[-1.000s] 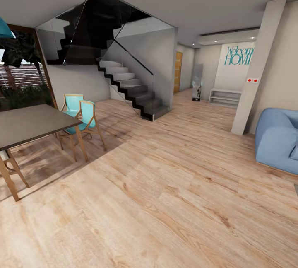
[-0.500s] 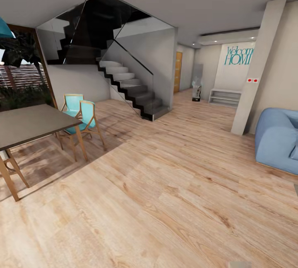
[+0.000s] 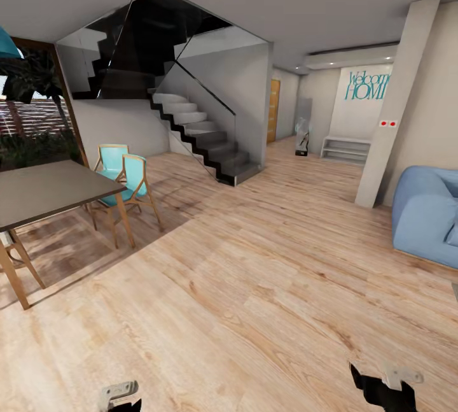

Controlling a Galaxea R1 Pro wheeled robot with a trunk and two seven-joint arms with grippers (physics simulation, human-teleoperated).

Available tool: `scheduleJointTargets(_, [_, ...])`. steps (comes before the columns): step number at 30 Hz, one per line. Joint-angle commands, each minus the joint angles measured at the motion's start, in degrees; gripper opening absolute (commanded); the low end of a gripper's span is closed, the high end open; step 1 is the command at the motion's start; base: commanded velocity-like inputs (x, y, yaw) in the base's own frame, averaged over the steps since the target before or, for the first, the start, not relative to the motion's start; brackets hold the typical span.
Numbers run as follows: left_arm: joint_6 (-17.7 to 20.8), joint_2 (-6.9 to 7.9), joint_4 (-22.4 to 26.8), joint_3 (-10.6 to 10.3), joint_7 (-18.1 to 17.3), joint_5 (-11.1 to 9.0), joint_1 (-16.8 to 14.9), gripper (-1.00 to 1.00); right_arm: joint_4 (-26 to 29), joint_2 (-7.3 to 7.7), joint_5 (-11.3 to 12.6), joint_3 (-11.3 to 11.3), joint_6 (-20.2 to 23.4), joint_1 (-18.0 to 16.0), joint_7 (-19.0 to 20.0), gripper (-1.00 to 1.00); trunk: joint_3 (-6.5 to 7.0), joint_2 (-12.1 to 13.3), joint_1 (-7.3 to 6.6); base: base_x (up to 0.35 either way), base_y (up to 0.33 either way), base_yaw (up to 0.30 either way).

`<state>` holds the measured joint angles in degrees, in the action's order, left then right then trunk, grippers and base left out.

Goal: Turn on the radio receiver that's on the table in the living room.

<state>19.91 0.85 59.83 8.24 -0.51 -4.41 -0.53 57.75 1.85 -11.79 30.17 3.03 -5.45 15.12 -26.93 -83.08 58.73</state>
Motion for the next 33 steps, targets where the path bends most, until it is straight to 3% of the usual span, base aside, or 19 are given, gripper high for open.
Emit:
scheduleJointTargets(1, [-0.2,-0.23,0.3,0.4,0.0,0.0,0.0,1.00,-0.8,-0.31,-0.5,-1.9,-1.4,0.0,-5.8,1.00,0.00,0.0,0.00,0.000,0.000,0.000])
scheduleJointTargets(3, [-0.3,-0.38,0.4,0.7,0.0,0.0,0.0,1.00,-1.4,-0.55,-0.7,-4.2,-2.4,0.0,-13.6,1.00,0.00,0.0,0.00,0.000,0.000,0.000])
scheduleJointTargets(6, [-0.6,-0.01,-1.2,1.5,0.4,0.2,0.0,1.00,-1.7,-0.60,-0.7,-4.8,-3.0,0.0,-18.6,1.00,0.00,0.0,0.00,0.000,0.000,0.000])
scheduleJointTargets(7, [-1.0,0.10,-2.1,2.5,0.5,0.2,0.0,1.00,-1.7,-0.61,-0.7,-4.9,-3.1,0.0,-19.4,1.00,0.00,0.0,0.00,0.000,0.000,0.000])
scheduleJointTargets(9, [-5.1,-0.28,-4.0,7.4,0.1,0.2,0.0,1.00,-2.9,-0.63,-0.6,-5.1,-3.4,-0.1,-20.4,1.00,0.00,0.0,0.00,0.000,0.000,0.000])
scheduleJointTargets(12, [-7.3,-0.63,-5.6,9.0,-0.7,0.1,0.0,1.00,-4.2,-0.68,-0.7,-5.4,-3.4,-0.1,-19.8,1.00,0.00,0.0,0.00,0.000,0.000,0.000])
scheduleJointTargets(20, [-7.8,-0.93,-6.6,9.3,-2.6,0.2,0.0,1.00,-6.1,-0.96,-0.7,-6.5,-3.1,0.0,-12.3,1.00,0.00,0.0,0.00,0.000,0.000,0.000])
scheduleJointTargets(25, [-8.1,-1.24,-7.9,9.2,-2.6,0.4,0.0,1.00,-10.9,-0.96,-1.0,-6.7,-3.4,0.0,-11.5,1.00,0.00,0.0,0.00,0.000,0.000,0.000])
scheduleJointTargets(32, [-8.2,-1.18,-8.2,8.6,-2.6,0.5,0.0,1.00,-10.9,-1.00,-1.1,-6.7,-4.0,-0.1,-11.4,1.00,0.00,0.0,0.00,0.000,0.000,0.000])
scheduleJointTargets(33, [-8.4,-1.17,-8.2,8.6,-2.6,0.5,0.0,1.00,-10.8,-1.03,-1.2,-7.9,-4.1,-0.1,-11.8,1.00,0.00,0.0,0.00,0.000,0.000,0.000])
